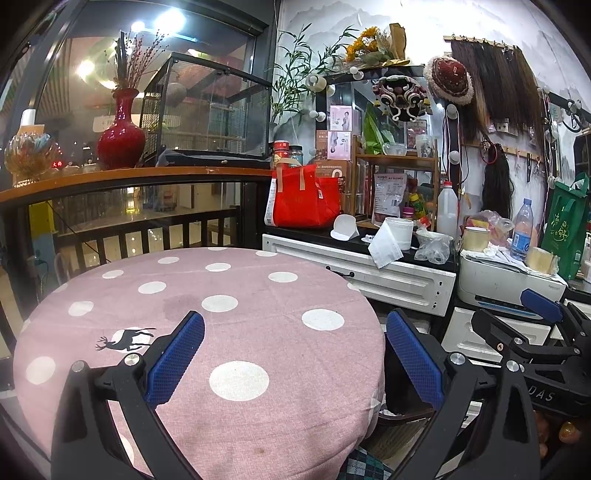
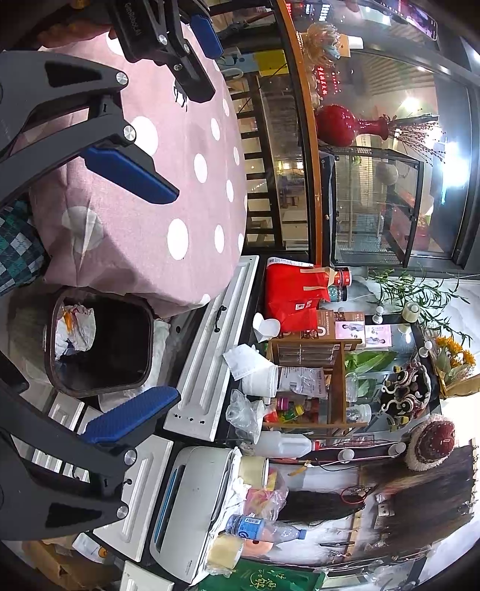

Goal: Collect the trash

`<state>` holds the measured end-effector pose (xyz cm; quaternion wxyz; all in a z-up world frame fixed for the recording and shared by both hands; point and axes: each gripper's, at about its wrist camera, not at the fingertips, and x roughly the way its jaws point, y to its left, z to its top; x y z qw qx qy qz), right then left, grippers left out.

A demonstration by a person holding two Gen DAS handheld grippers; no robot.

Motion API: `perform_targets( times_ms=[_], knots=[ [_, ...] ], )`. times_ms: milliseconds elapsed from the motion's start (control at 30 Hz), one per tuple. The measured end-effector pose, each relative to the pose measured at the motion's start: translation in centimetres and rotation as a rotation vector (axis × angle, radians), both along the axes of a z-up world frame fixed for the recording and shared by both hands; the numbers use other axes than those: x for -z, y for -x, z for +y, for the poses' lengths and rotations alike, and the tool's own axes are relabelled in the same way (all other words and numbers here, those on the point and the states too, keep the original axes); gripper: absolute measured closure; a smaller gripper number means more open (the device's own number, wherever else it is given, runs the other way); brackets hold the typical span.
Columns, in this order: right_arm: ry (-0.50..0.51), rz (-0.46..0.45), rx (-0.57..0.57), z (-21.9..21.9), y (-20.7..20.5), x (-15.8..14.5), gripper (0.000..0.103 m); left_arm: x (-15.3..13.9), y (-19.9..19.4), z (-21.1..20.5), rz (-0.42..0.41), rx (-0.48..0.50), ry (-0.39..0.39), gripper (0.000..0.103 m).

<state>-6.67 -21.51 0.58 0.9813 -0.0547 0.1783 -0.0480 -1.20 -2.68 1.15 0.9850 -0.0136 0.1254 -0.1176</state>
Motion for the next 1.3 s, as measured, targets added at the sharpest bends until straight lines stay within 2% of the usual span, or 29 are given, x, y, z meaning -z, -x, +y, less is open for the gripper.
perform_targets(
  times_ms=[1300],
  knots=[
    [-0.015,0.022,-0.007,-0.61,-0.11,0.38,0.006,0.59,-0.22,0.15,0.018,0.012,-0.01,0.006]
  ],
)
